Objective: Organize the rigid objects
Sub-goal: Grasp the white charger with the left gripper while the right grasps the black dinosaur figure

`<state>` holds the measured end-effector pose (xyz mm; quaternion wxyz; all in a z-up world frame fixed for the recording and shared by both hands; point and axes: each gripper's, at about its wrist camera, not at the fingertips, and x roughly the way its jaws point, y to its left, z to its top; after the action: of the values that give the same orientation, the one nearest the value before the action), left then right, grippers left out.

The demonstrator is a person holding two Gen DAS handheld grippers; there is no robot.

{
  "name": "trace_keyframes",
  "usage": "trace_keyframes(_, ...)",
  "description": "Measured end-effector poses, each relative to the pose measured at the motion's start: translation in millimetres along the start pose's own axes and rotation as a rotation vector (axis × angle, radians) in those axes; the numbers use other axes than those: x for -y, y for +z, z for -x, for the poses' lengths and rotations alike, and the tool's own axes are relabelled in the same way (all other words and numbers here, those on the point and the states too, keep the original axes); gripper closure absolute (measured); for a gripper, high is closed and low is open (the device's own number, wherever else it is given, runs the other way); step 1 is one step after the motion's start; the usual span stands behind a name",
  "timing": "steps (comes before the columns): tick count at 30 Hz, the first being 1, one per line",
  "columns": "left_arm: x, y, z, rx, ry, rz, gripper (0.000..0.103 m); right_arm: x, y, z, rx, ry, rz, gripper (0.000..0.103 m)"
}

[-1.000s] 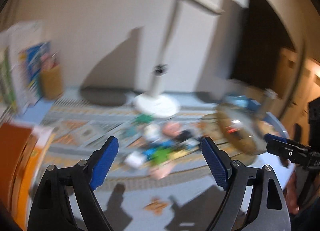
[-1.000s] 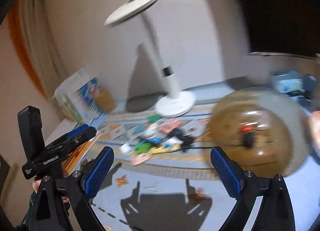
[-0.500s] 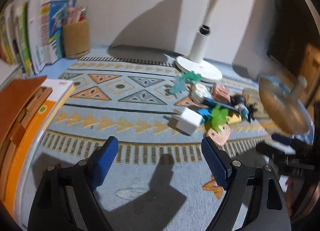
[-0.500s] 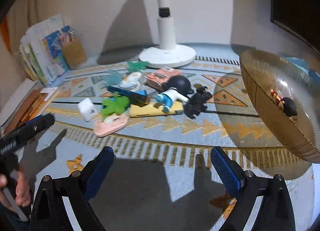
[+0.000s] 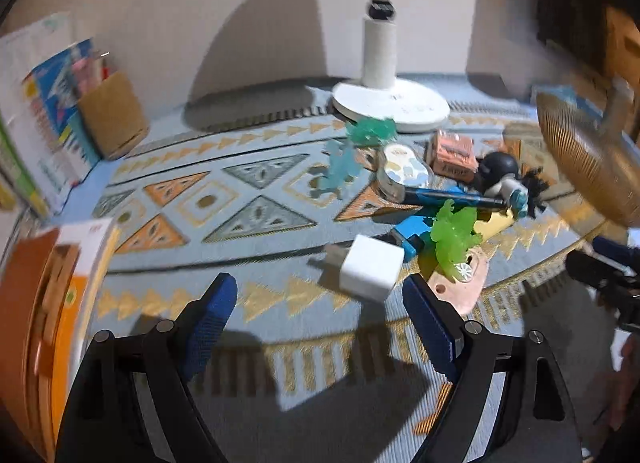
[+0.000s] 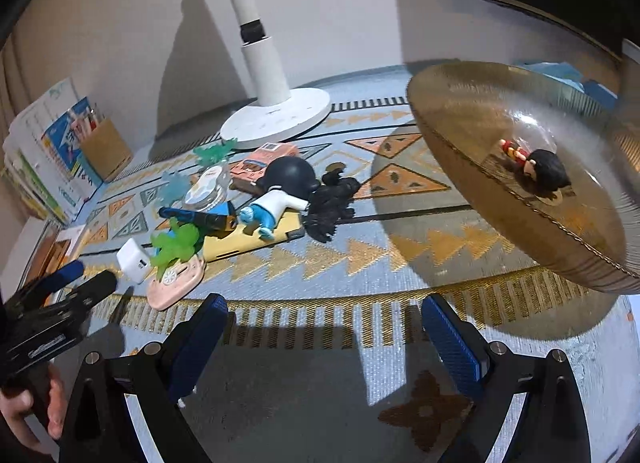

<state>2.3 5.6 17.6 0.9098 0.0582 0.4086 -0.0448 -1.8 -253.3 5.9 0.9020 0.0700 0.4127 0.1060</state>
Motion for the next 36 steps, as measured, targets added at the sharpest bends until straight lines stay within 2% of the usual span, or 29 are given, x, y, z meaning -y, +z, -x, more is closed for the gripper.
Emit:
trace_keyframes(3, -4.6, -1.1, -8.7, -0.029, -0.005, 0.011, 0.019, 6.4, 2.1, -1.0, -0.008, 0.028, -0.03, 0.006)
trace_keyframes(6, -25.7, -4.4, -7.5, -0.041, -0.044, 0.099, 0.019, 10.0, 8.5, -5.5, -0.042, 0.077, -0.054, 0.006)
trace_keyframes(10, -54.9, -8.7, -8.1, -0.055, -0.036, 0.196, 0.019, 9.1, 28.1, -14.5, -0.073, 0.056, -0.096, 0.006)
trace_keyframes(13, -64.3, -12.4, -8.3, -0.062, -0.056, 0.226, 0.02, 10.2, 38.8, -25.4, -0.07, 0.024, -0.126, 0.017)
trace_keyframes(14, -63.6, -12.5, -7.3, -0.059, -0.084, 0.231, 0.02, 10.1, 41.1, -30.3, -0.078, 0.024, -0.131, 0.029)
trace_keyframes(15, -61.0, -11.8, -6.9, -0.055, -0.105, 0.23, 0.02, 10.9, 43.3, -36.1, -0.089, 0.025, -0.142, 0.033)
trace_keyframes(19, -38.8, -2.2, -7.8, -0.036, -0.195, 0.189, 0.02, 14.6, 51.5, -40.9, -0.066, 0.02, -0.164, 0.036)
trace_keyframes(22, -25.2, 5.4, -12.4, -0.025, -0.189, 0.15, 0.02, 16.1, 57.2, -44.5, -0.069, 0.002, -0.157, 0.042)
trace_keyframes(25, -17.5, 9.3, -20.8, -0.038, -0.221, 0.145, 0.034, 14.9, 59.5, -47.8, -0.06, 0.008, -0.134, 0.043)
trace_keyframes(26, -15.6, 9.1, -23.4, -0.045, -0.225, 0.146, 0.042, 13.7, 59.1, -48.8, -0.053, 0.005, -0.121, 0.044)
trace_keyframes(28, -12.4, 10.9, -24.2, -0.037, -0.214, 0.132, 0.051, 8.9, 57.2, -49.7, -0.033, 0.014, -0.074, 0.053)
trace_keyframes(29, -12.8, 11.0, -24.8, -0.037, -0.229, 0.135, 0.063, 6.3, 56.3, -50.6, -0.031, 0.03, -0.057, 0.062)
trace_keyframes(30, -13.3, 11.0, -25.4, -0.038, -0.233, 0.137, 0.076, 4.2, 56.0, -50.2, -0.031, 0.052, -0.047, 0.066)
trace_keyframes(36, -28.9, 2.4, -11.7, -0.011, -0.292, 0.198, 0.077, 11.5, 50.4, -36.7, -0.014, 0.131, -0.068, 0.066)
